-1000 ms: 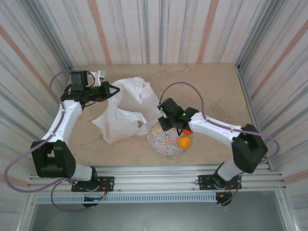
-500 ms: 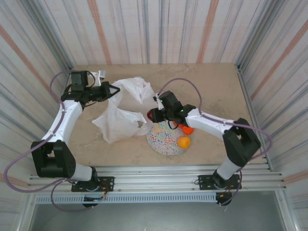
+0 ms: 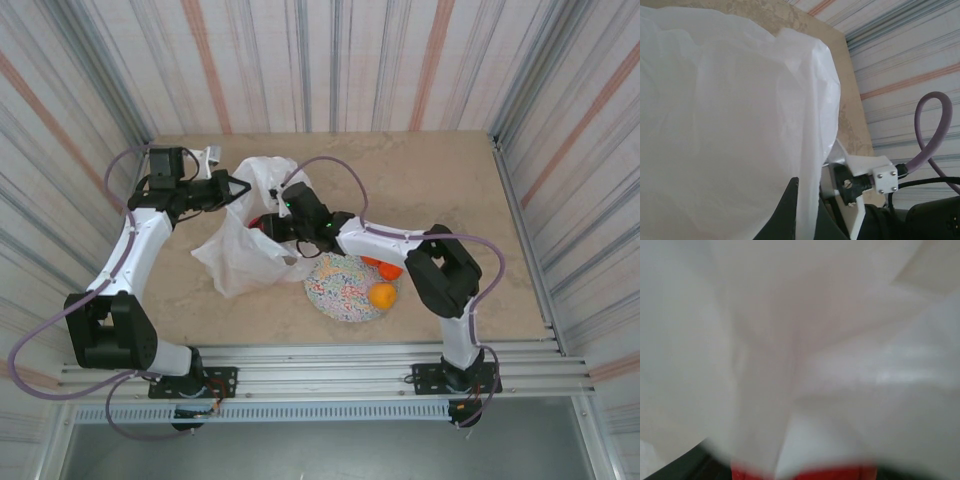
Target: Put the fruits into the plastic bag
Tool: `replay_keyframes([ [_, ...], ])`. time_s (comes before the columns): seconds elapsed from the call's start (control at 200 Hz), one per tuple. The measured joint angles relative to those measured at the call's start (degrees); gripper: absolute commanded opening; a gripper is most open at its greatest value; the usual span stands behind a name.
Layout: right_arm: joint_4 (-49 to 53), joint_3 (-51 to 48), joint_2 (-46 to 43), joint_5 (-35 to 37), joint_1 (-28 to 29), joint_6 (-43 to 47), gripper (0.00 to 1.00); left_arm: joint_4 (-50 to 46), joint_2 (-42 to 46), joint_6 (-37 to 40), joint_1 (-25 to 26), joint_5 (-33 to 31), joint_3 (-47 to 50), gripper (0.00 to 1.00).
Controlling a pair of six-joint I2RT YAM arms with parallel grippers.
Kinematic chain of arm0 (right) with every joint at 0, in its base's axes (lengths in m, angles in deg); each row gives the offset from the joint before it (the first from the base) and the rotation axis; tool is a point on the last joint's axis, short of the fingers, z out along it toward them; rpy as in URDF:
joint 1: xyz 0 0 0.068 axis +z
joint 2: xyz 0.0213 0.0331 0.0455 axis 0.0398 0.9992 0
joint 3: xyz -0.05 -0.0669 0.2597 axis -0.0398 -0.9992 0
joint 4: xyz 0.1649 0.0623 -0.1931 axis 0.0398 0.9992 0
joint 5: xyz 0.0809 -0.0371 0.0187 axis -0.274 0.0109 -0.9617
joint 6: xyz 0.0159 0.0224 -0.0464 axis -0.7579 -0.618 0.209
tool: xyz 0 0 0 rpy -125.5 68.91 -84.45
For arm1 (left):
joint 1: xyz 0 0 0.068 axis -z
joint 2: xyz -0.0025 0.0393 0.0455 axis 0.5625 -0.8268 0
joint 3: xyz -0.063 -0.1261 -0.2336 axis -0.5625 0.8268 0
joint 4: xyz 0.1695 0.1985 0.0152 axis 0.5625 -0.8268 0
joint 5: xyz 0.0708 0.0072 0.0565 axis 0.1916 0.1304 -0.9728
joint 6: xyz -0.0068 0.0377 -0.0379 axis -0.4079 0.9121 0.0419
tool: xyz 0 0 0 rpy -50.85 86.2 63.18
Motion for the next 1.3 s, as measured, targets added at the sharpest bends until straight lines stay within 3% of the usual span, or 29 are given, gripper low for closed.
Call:
replay_keyframes([
  [0.381,-1.2,3.4,6.7,3.2,1.0,-4.0,0.64,0.0,0.0,0.0,0.1,0.0,0.0,0.0],
  [0.631,-0.9,3.8,7.0,3.2,0.3,-4.8,0.85,0.0,0.0,0.0,0.1,0.0,0.0,0.0],
  [0.887,-0.8,3.9,6.7,3.1,0.3,-4.4,0.96,0.0,0.0,0.0,0.1,0.0,0.0,0.0],
  [1.298,-1.0,-3.1,-2.8,3.0,-0.3,-4.4,1.0,0.0,0.0,0.0,0.1,0.0,0.0,0.0],
])
